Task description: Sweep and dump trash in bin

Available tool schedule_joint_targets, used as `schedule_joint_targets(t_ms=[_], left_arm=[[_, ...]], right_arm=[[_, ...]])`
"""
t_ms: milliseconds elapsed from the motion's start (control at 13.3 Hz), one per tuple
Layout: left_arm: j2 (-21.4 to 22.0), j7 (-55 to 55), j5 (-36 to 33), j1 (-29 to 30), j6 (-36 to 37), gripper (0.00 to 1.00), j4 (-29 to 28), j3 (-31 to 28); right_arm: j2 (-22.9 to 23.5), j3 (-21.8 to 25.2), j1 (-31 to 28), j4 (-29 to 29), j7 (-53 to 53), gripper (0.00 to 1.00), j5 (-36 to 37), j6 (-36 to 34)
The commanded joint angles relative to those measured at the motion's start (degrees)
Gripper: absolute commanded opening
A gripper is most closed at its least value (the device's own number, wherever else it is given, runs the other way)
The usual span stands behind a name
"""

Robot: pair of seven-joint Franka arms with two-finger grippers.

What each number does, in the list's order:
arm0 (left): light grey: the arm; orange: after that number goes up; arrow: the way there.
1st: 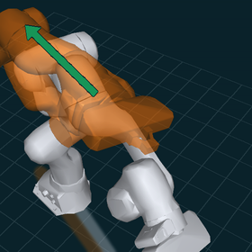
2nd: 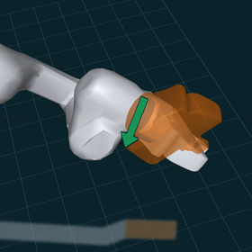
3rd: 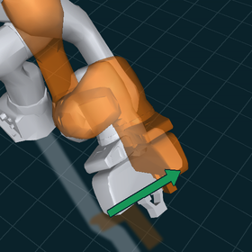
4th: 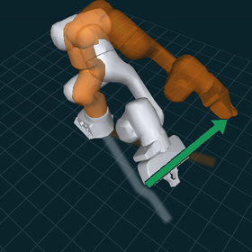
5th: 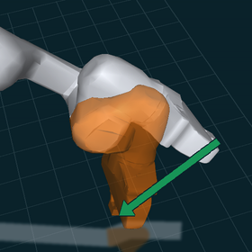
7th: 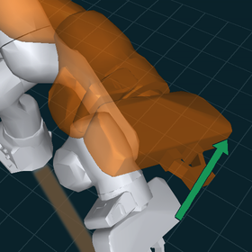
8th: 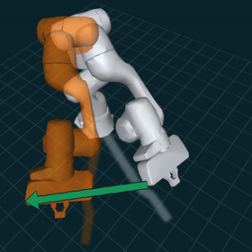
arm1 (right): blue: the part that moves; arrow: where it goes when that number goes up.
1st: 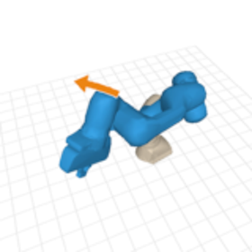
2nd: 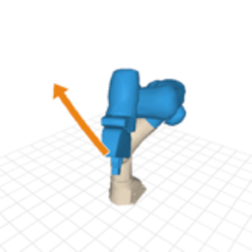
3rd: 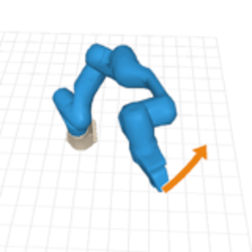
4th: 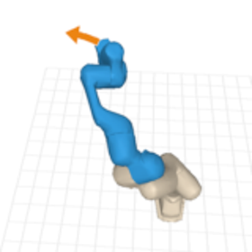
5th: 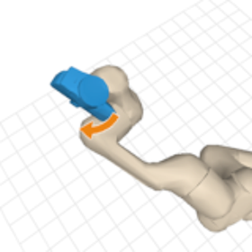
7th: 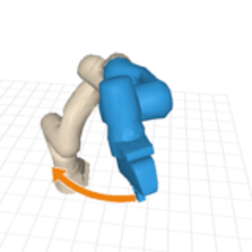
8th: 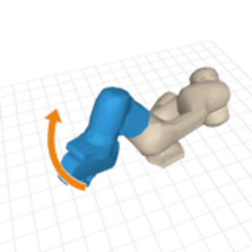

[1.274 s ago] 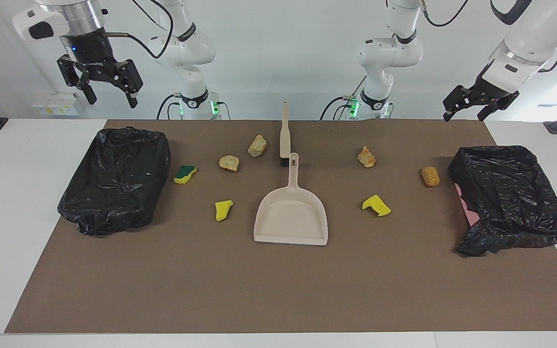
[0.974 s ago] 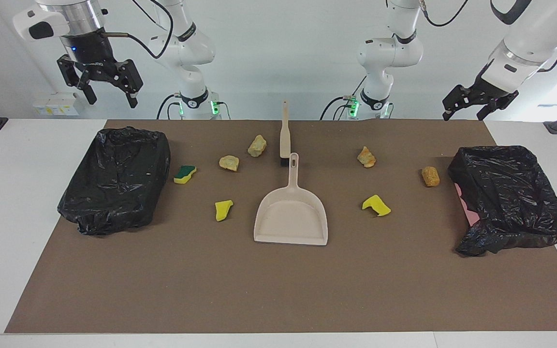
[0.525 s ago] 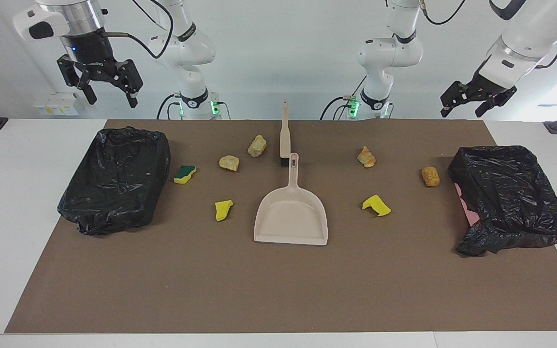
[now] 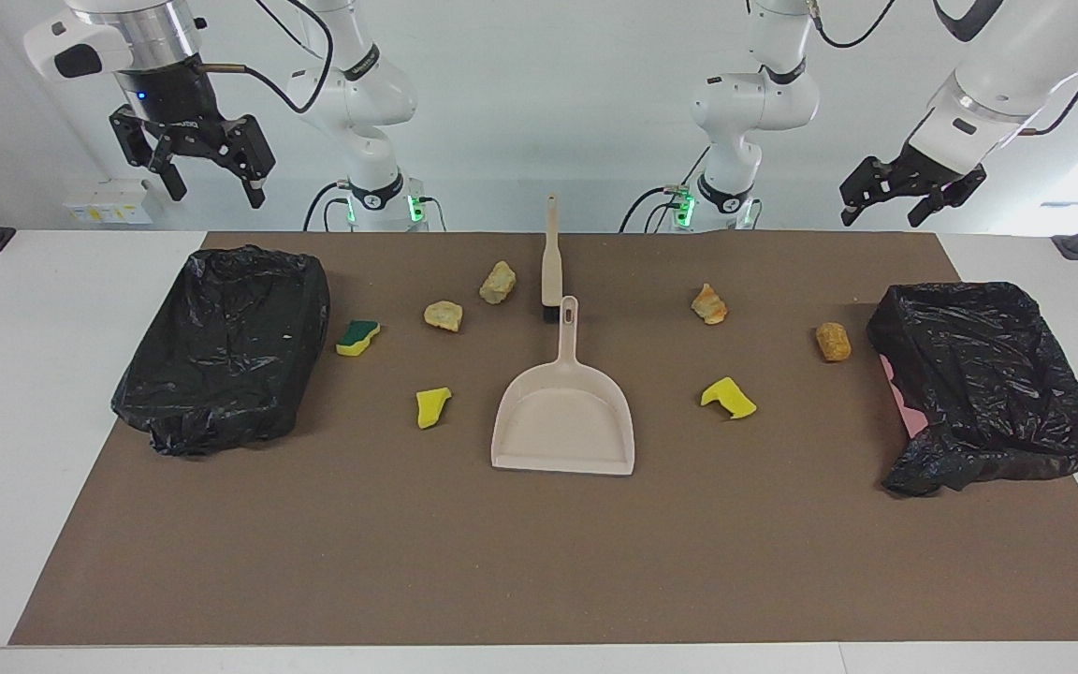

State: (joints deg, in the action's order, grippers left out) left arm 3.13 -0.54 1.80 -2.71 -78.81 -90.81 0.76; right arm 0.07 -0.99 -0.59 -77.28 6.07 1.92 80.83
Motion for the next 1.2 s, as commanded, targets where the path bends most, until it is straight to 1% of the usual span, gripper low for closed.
schedule_joint_targets(t_ms=[0,75,150,375,525,600,750,900,974,1124], left_arm=[[2.2,-0.2,-0.3,-1.0,-1.3,1.00,-5.3,0.1],[2.2,-0.1,-0.2,-1.9,-2.0,1.00,-6.5,0.2],[2.3,0.1,-0.1,-2.3,-2.5,1.00,-7.9,0.3],[2.5,0.4,0.7,-5.4,-5.5,1.00,-13.1,0.3],[2.8,0.4,4.0,-5.6,-8.5,1.00,-17.6,0.3],[2.9,0.4,4.4,-5.9,-10.2,1.00,-19.3,0.3],[3.0,0.4,4.5,-8.8,-13.4,1.00,-23.4,0.3],[3.9,0.4,4.5,-12.3,-17.9,1.00,-28.4,0.3],[4.3,0.5,4.5,-14.3,-20.4,1.00,-31.0,0.3],[4.6,0.8,5.5,-19.1,-24.7,1.00,-35.3,0.3]], right_arm=[[-3.5,-0.5,-0.5,-4.8,-2.8,1.00,-0.9,-1.4],[-4.5,-0.4,-0.4,-7.2,-2.4,1.00,-1.4,-0.3],[-4.8,-0.5,-0.2,-8.1,-2.3,1.00,-1.4,0.6],[-5.1,-0.4,-0.5,-9.7,-2.6,1.00,-1.4,0.8],[-4.4,-0.5,-0.3,-9.7,-2.3,1.00,-1.4,1.4],[-3.8,-0.5,0.0,-9.7,-2.3,1.00,-1.4,2.8],[-2.1,-1.5,0.9,-9.8,-1.7,1.00,-1.4,5.8],[-0.5,-1.7,4.3,-9.9,3.0,1.00,-1.4,8.3],[-0.5,-1.8,4.5,-10.6,4.6,1.00,-1.4,9.8],[0.5,-1.8,6.1,-13.8,5.9,1.00,-1.4,15.2]])
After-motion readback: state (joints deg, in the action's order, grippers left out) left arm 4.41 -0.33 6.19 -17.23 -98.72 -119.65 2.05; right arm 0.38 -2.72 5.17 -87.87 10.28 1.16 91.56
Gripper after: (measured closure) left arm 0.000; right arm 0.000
